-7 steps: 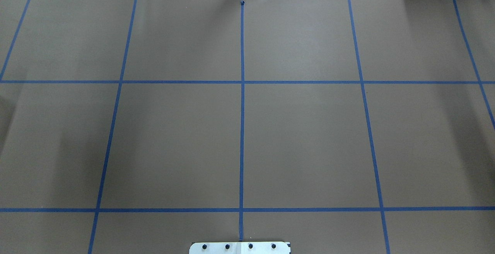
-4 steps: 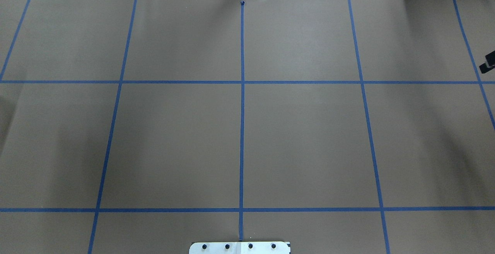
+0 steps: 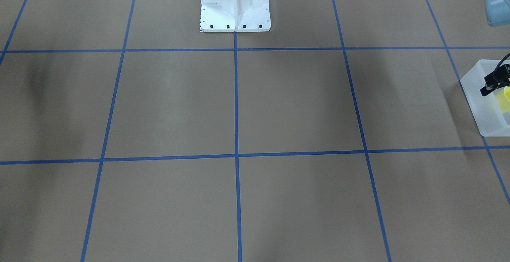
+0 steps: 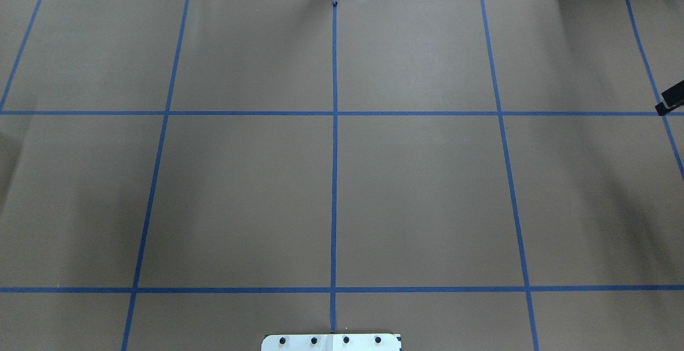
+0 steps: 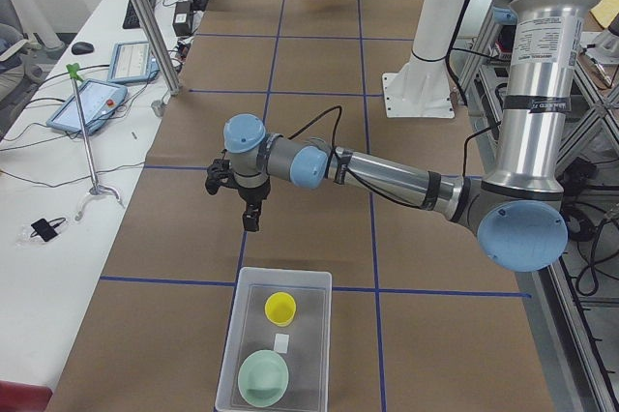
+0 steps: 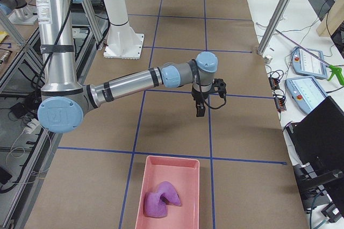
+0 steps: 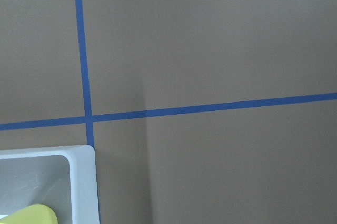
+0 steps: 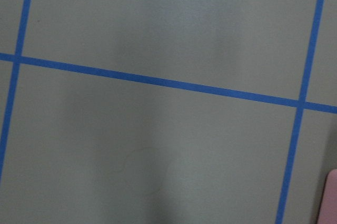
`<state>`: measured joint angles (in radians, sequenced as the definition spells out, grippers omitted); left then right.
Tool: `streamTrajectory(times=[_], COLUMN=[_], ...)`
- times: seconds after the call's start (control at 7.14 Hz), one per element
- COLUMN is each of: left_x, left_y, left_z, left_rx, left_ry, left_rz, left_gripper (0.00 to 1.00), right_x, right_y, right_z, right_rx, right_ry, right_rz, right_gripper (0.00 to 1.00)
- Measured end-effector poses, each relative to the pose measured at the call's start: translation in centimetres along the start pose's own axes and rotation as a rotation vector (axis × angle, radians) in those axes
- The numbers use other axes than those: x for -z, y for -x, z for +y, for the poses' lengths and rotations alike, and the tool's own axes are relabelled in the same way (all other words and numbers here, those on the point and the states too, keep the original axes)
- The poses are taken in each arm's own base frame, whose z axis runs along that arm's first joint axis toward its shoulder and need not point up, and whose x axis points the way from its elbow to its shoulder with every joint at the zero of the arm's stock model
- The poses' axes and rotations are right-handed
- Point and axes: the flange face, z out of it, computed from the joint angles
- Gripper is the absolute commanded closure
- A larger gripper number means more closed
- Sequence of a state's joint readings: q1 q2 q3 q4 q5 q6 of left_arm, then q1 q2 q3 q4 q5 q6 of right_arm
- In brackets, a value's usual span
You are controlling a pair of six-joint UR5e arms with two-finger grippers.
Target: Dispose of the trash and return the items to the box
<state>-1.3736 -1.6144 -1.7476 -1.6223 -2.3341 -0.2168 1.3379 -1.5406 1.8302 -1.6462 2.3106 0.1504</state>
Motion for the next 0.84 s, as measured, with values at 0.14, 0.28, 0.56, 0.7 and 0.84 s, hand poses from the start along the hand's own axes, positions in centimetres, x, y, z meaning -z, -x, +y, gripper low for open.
streamTrajectory(times=[0.14, 0.28, 0.56, 0.7, 0.84], left_x=[-0.1, -0.3, -0.1, 0.3, 0.6], left_y=[1.0, 1.7, 2.3, 2.5, 2.7], left_z=[1.0, 1.8, 2.4, 2.5, 2.4], left_rx=[-0.02, -0.026, -0.022, -0.018, -0.012], left_ry=[-0.002, 0.001, 0.001, -0.005, -0.011], left_rz=[-0.003, -0.004, 0.001, 0.003, 0.002], left_gripper=[0.02, 0.02, 0.02, 0.02, 0.02], right_x=[0.3, 0.7, 1.2, 1.4, 1.4], right_y=[-3.2, -5.4, -6.5, -6.5, -6.5], right_z=[1.0, 1.9, 2.3, 2.3, 2.3], right_rx=[0.022, 0.023, 0.023, 0.026, 0.029], right_ry=[0.0, -0.005, -0.018, -0.022, -0.025], right_rz=[0.007, 0.007, 0.008, 0.01, 0.01], right_gripper=[0.0, 0.0, 0.0, 0.0, 0.0])
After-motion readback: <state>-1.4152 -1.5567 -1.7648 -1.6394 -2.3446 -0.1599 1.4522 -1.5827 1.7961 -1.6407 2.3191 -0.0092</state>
